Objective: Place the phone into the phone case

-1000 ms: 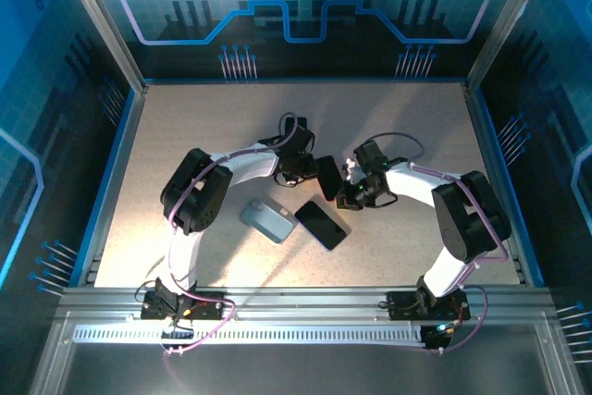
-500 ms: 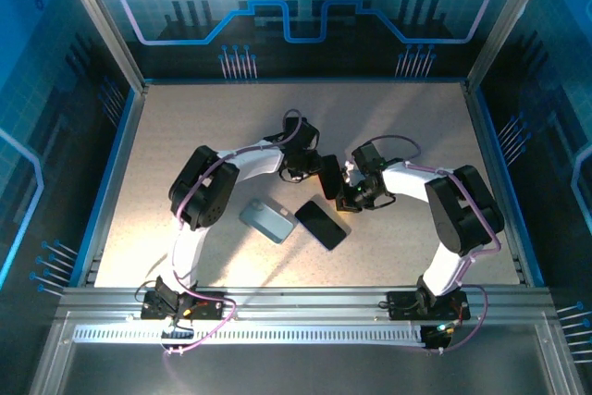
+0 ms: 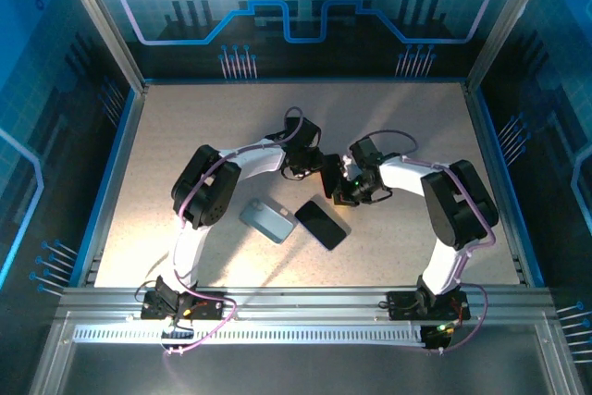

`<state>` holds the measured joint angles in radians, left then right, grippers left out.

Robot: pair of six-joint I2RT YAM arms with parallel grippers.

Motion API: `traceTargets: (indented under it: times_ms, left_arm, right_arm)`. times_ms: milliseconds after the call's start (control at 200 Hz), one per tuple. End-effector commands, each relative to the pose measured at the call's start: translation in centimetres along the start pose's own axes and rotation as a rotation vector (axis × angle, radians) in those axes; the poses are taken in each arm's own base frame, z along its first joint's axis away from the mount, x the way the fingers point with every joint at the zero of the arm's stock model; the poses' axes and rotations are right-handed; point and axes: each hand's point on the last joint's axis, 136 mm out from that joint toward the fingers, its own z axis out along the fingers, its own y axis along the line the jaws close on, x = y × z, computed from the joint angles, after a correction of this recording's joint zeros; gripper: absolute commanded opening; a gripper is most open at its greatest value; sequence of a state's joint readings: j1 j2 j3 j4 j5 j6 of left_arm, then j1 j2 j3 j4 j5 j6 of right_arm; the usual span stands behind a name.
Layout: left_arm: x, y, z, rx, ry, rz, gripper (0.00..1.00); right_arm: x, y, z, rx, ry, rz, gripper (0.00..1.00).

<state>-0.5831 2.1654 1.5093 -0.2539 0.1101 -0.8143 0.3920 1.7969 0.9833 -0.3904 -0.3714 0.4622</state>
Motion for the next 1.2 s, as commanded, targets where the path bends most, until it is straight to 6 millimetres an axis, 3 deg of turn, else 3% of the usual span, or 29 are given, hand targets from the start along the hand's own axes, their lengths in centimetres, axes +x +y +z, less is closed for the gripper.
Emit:
traceTargets:
  times_ms: [0,425,931,1196]
  left_arm:
    - [-1.4,-1.0,-2.6,0.041,-0.054,-0.015,0.24]
    - [-2.6,1.3,-7.7,0.038,-0.134,-0.062,0.24]
    - [-1.3,3.4,-7.7,0.006,-0.118,-0.074,0.24]
    - [-1.2,3.9,-7.8,-0.003,-0.122,-0.080,0.24]
  right_arm:
    - [-2.7,0.1,-0.6,-0.002,-0.063,-0.031,0.00]
    - [-5.1,0.4,-0.8,-0.026,-0.088,-0.032,0.00]
    - [-0.9,0.6,-2.0,-0.047,-0.038,-0.009,0.00]
    - [-0.7,0.6,-0.9,-0.059,-0.016,0.008,0.00]
